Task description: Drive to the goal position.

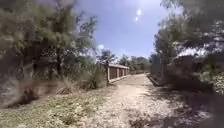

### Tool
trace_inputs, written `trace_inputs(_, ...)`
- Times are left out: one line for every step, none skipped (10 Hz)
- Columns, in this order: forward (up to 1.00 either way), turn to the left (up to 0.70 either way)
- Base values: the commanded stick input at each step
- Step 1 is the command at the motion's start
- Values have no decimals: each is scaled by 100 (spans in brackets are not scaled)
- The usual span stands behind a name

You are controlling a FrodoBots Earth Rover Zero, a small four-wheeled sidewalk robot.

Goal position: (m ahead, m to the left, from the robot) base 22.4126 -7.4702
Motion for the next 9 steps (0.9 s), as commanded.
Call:
trace_inputs(70, -35)
trace_inputs(70, -35)
trace_inputs(70, -35)
trace_inputs(70, -35)
trace_inputs(70, -35)
trace_inputs(70, -14)
trace_inputs(70, 0)
trace_inputs(70, 0)
trace_inputs(70, 0)
